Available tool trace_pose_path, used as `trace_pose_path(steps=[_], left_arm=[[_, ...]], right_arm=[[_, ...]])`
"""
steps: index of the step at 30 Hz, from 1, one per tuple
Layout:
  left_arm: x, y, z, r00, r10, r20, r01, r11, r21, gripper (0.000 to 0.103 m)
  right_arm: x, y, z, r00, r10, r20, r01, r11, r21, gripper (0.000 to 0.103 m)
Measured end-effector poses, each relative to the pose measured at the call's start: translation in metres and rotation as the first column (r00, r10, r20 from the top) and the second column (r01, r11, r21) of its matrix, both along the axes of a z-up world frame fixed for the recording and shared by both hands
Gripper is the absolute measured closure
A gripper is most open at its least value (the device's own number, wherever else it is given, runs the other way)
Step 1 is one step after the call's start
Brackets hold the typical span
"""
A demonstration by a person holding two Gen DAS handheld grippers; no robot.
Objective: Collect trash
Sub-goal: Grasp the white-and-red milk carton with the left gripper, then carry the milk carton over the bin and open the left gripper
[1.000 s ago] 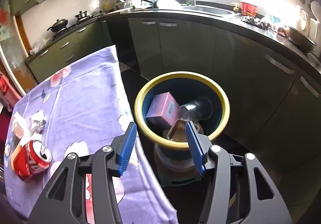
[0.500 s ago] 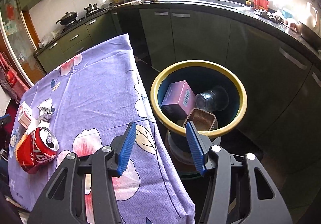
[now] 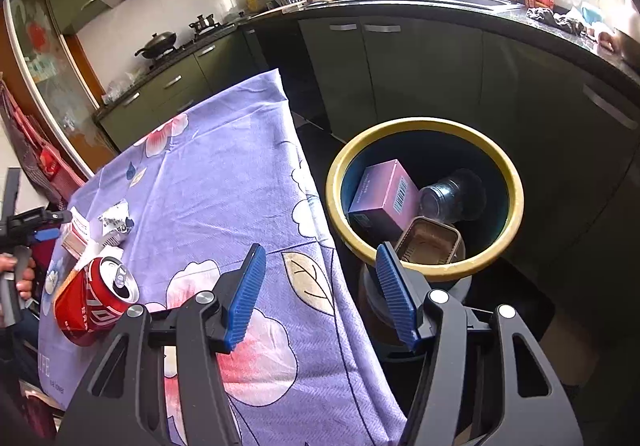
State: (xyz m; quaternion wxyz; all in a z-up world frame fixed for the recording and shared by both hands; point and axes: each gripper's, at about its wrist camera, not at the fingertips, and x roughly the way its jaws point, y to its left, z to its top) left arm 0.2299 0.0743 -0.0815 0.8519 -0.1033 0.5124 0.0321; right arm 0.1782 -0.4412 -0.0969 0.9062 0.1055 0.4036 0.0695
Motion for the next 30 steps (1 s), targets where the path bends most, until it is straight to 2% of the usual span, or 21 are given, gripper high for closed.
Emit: trace_pose_path(steps=[3,6,7,12,15,19,26,30], left_arm=[[0.004,0.001,-0.009,0.999,0.001,-0.033,0.000,1.000,0.014,0.009],[0.003,0.001,-0.015,0.998,-0.015,-0.060,0.017,1.000,0.023,0.023],[0.003,0.001,-0.016,0.998,-0.024,-0.064,0.026,0.999,0.020,0.030],[0.002,-0.001,-0.014,0.996,-0.064,-0.061,0.067,0.997,0.048,0.040],[0.001,-0.007,-0.012,0.993,-0.105,-0.051,0.108,0.992,0.072,0.049],[-0.004,-0.018,-0.011,0.984,-0.169,-0.052,0.174,0.979,0.106,0.068],[-0.011,-0.034,-0.002,0.967,-0.253,-0.011,0.252,0.957,0.147,0.068],[-0.016,-0.046,0.019,0.956,-0.290,0.047,0.278,0.944,0.178,0.068]], right_arm=[[0.001,-0.004,-0.002,1.000,0.001,0.001,-0.001,1.000,0.018,0.045],[0.002,-0.008,-0.007,1.000,-0.001,-0.008,0.002,1.000,0.031,0.045],[0.002,-0.009,-0.007,1.000,-0.002,-0.010,0.002,0.999,0.033,0.045],[0.001,-0.005,-0.010,1.000,0.003,-0.015,-0.002,0.999,0.036,0.045],[0.000,-0.002,-0.008,1.000,0.009,-0.014,-0.009,0.999,0.032,0.045],[-0.001,0.001,-0.005,1.000,0.013,-0.010,-0.013,1.000,0.023,0.045],[-0.002,0.003,-0.005,1.000,0.014,-0.015,-0.014,1.000,0.017,0.045],[-0.004,0.002,-0.004,1.000,0.012,-0.014,-0.012,1.000,0.015,0.045]])
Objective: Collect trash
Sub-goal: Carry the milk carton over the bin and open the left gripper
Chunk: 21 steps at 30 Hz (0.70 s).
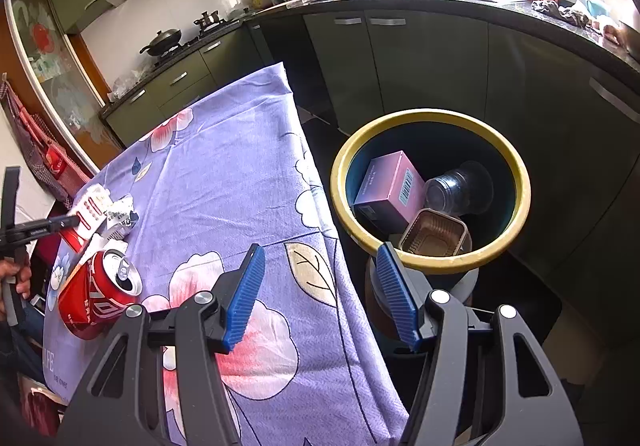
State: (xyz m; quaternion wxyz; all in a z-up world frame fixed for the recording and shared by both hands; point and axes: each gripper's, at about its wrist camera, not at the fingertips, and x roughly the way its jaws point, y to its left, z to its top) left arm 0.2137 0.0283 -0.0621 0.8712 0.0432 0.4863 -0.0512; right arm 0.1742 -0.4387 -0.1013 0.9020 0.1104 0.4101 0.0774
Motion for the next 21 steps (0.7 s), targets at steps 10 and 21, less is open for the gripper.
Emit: trace_pose_path(steps=[10,21], left_arm=[[-0.014,-0.049,0.054,0.984,-0.137,0.113,0.138,0.990,0.003,0.068],[-0.010,-0.168,0.091,0.886,-0.436,0.157,0.448,0.893,-0.048,0.068]], right_arm=[[-0.005,-0.013,-0.003,1.000,-0.029,-0.011,0.029,1.000,0.000,0.045],[-0.034,-0.068,0.005,0.986,-0.165,0.012,0.165,0.986,-0.002,0.045]])
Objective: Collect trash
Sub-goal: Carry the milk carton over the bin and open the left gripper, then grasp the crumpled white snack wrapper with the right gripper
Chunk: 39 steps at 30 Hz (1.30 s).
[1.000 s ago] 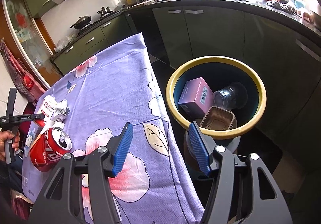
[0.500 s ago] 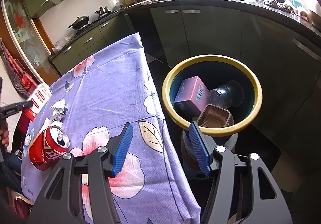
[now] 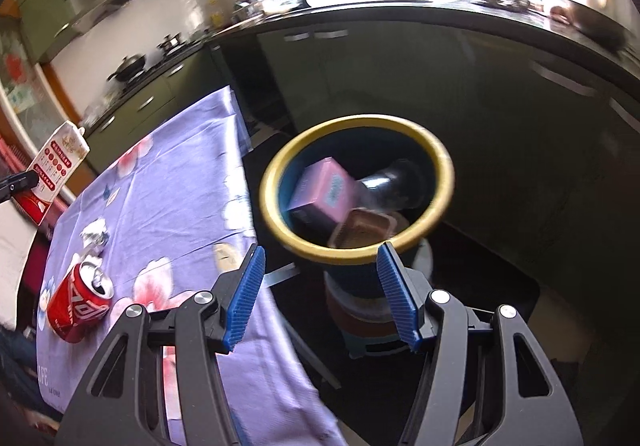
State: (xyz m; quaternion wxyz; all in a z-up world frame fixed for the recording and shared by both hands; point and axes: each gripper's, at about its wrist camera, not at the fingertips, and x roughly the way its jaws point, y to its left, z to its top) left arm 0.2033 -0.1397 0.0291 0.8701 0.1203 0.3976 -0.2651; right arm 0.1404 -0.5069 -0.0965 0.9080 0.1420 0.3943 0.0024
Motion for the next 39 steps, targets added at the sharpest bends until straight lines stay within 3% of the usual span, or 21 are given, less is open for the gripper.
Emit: trace_pose_path(steps=[4,11,16,19,24,26,30,35,39], left_arm=[[0.017,-0.063,-0.005,0.991,-0.128,-0.034,0.128,0.992,-0.010,0.068],[0.055,-0.180,-0.040,0.948,-0.287,-0.136,0.287,0.958,-0.019,0.068],[0.084,-0.247,-0.073,0.924,-0.333,-0.188,0.335,0.942,-0.025,0.068],[0.099,-0.269,-0.094,0.924,-0.321,-0.208,0.326,0.945,-0.007,0.064],[0.096,-0.238,-0.079,0.929,-0.308,-0.204,0.297,0.951,-0.081,0.058],[0.086,-0.210,-0.059,0.946,-0.291,-0.145,0.277,0.954,-0.112,0.047],[0.065,-0.149,-0.026,0.973,-0.231,-0.011,0.227,0.962,-0.150,0.041],[0.044,-0.063,-0.007,0.993,-0.087,0.076,0.101,0.973,-0.208,0.036],[0.032,0.002,-0.007,0.996,0.016,0.085,0.004,0.972,-0.234,0.035]], right_arm=[[-0.008,-0.024,-0.003,0.999,-0.053,-0.006,0.053,0.999,0.010,0.045],[-0.016,-0.064,-0.019,0.992,-0.123,-0.036,0.125,0.991,0.043,0.045],[-0.018,-0.084,-0.030,0.985,-0.162,-0.062,0.166,0.984,0.062,0.045],[-0.018,-0.088,-0.035,0.982,-0.171,-0.075,0.177,0.982,0.073,0.045],[-0.020,-0.084,-0.034,0.985,-0.154,-0.073,0.159,0.985,0.069,0.043],[-0.017,-0.079,-0.032,0.986,-0.149,-0.072,0.154,0.986,0.064,0.043],[-0.012,-0.064,-0.024,0.991,-0.120,-0.066,0.124,0.991,0.054,0.043],[-0.005,-0.028,-0.013,0.997,-0.045,-0.056,0.046,0.999,0.022,0.040],[0.002,0.021,-0.008,0.995,0.071,-0.069,-0.072,0.997,-0.016,0.040]])
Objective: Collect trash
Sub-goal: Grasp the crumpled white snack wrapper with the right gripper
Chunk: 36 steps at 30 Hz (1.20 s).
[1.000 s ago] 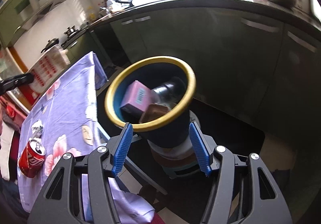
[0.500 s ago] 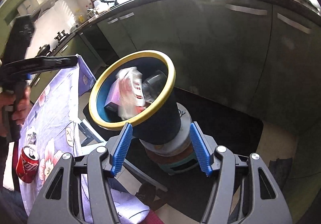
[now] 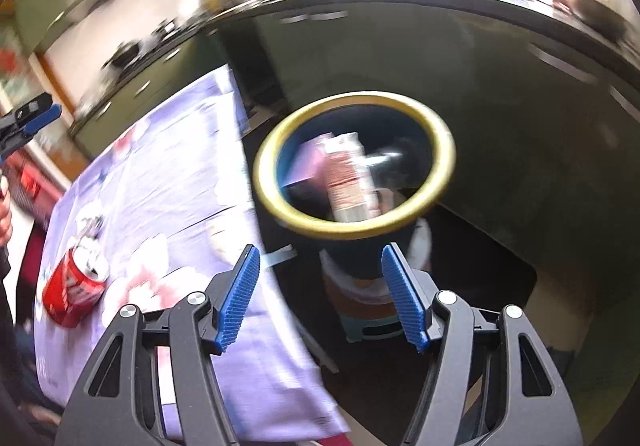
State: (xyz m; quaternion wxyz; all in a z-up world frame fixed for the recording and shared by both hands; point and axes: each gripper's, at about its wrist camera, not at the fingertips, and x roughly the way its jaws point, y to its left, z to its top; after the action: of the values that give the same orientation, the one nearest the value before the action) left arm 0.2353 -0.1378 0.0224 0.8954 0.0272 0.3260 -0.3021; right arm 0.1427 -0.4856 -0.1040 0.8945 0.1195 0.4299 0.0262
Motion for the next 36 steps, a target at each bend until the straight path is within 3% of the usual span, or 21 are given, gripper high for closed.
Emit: trace_pose_path(steps=[9,15,21,25,27,32,36], left_arm=[[-0.031,0.128,-0.013,0.969,0.232,0.081,-0.228,0.972,-0.049,0.025],[-0.034,0.177,-0.033,0.947,0.317,0.062,-0.313,0.948,-0.066,0.021],[-0.034,0.215,-0.049,0.927,0.373,0.028,-0.370,0.925,-0.089,0.020],[-0.039,0.221,-0.053,0.927,0.374,0.029,-0.370,0.925,-0.088,0.020],[-0.040,0.219,-0.053,0.932,0.361,0.027,-0.358,0.930,-0.090,0.020],[-0.044,0.211,-0.056,0.945,0.327,0.007,-0.324,0.939,-0.111,0.019],[-0.049,0.206,-0.060,0.949,0.315,0.023,-0.312,0.945,-0.095,0.019]], right_arm=[[0.010,0.102,0.007,0.971,0.238,-0.037,-0.239,0.970,-0.034,0.040],[0.008,0.157,0.016,0.929,0.365,-0.066,-0.368,0.929,-0.046,0.037],[0.001,0.214,0.033,0.865,0.496,-0.074,-0.501,0.862,-0.078,0.034],[0.002,0.239,0.039,0.863,0.492,-0.118,-0.496,0.868,-0.008,0.033],[0.005,0.248,0.040,0.878,0.461,-0.132,-0.464,0.886,0.010,0.028],[0.022,0.249,0.025,0.899,0.367,-0.240,-0.322,0.924,0.207,0.022],[0.031,0.259,0.024,0.898,0.337,-0.283,-0.280,0.934,0.223,0.022]])
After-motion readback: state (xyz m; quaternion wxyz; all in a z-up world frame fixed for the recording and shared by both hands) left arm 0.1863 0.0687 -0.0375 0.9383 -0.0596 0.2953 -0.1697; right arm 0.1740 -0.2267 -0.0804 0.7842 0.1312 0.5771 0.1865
